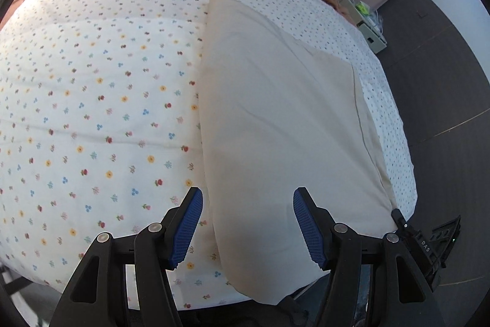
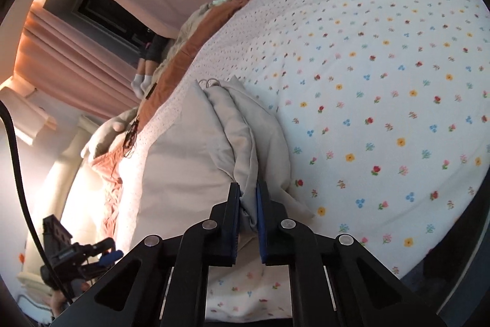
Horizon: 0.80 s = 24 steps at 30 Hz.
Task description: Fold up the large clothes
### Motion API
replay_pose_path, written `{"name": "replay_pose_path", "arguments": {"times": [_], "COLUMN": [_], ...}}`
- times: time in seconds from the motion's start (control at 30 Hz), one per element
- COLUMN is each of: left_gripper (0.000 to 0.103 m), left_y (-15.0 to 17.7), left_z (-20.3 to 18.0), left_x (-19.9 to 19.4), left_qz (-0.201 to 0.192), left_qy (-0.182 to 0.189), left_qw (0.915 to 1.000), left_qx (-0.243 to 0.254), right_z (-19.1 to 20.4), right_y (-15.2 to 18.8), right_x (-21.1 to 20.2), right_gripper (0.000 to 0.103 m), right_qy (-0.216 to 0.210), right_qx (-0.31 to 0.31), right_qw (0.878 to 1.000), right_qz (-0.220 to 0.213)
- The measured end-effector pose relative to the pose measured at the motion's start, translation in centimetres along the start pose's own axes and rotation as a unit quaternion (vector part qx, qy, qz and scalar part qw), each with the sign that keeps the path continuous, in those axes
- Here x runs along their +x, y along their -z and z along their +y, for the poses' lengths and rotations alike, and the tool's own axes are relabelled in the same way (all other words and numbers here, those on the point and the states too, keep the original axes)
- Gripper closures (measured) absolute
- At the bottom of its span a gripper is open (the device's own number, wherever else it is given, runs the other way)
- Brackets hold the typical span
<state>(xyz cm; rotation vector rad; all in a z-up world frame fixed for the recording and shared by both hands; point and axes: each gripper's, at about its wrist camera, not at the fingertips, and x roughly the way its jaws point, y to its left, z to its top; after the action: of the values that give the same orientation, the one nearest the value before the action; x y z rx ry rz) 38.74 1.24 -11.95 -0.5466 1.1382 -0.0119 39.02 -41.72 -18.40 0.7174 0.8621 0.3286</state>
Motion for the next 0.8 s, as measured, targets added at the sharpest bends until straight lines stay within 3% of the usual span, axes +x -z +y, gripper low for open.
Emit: {"name": "replay_pose_path", "arguments": {"times": [0.27, 0.4, 0.47, 0.53, 0.6, 0.7, 0.8], "left_gripper": [0.04, 0.04, 0.04, 0.04, 0.04, 0.04, 0.04], "left_y": [0.8, 1.0, 0.8, 0.3, -0.3, -1.3, -2.0], "left_z": [-0.2, -0.5, -0.7, -0.7, -0.5, -0.1, 0.1], "left_x": [2.0, 2.3, 2.2, 2.2, 2.3, 2.4, 2.4], "left_qz": [0.028, 0.025, 0.017, 0.012, 0.011, 0.006, 0.0], "left_qy": [0.004, 0.007, 0.004, 0.009, 0.013, 0.02, 0.022], "left_qw": [0.9996, 0.9997, 0.9998, 0.9999, 0.9998, 0.9998, 0.9997], "left_qx": [-0.003, 0.001, 0.009, 0.009, 0.002, -0.004, -0.005], "right_z": [-1.3, -1.8, -2.0, -2.1, -2.2, -1.9, -1.5], "right_y": [0.8, 0.9, 0.7, 0.2, -0.6, -2.2, -4.0], "right_x": [-0.7, -0.3, -1.0, -1.8, -2.7, -3.3, -2.6], "right_gripper": [0.094, 0.09, 0.079, 0.048, 0.031, 0.023, 0.023], "right_qy": [0.02, 0.025, 0.03, 0.046, 0.04, 0.03, 0.018], "right_qx": [0.011, 0.011, 0.008, 0.0, -0.011, -0.031, -0.051], "right_qw": [1.0, 1.0, 0.999, 0.999, 0.999, 0.999, 0.998], "right_qz": [-0.006, 0.012, 0.008, 0.001, -0.007, -0.008, 0.015]}}
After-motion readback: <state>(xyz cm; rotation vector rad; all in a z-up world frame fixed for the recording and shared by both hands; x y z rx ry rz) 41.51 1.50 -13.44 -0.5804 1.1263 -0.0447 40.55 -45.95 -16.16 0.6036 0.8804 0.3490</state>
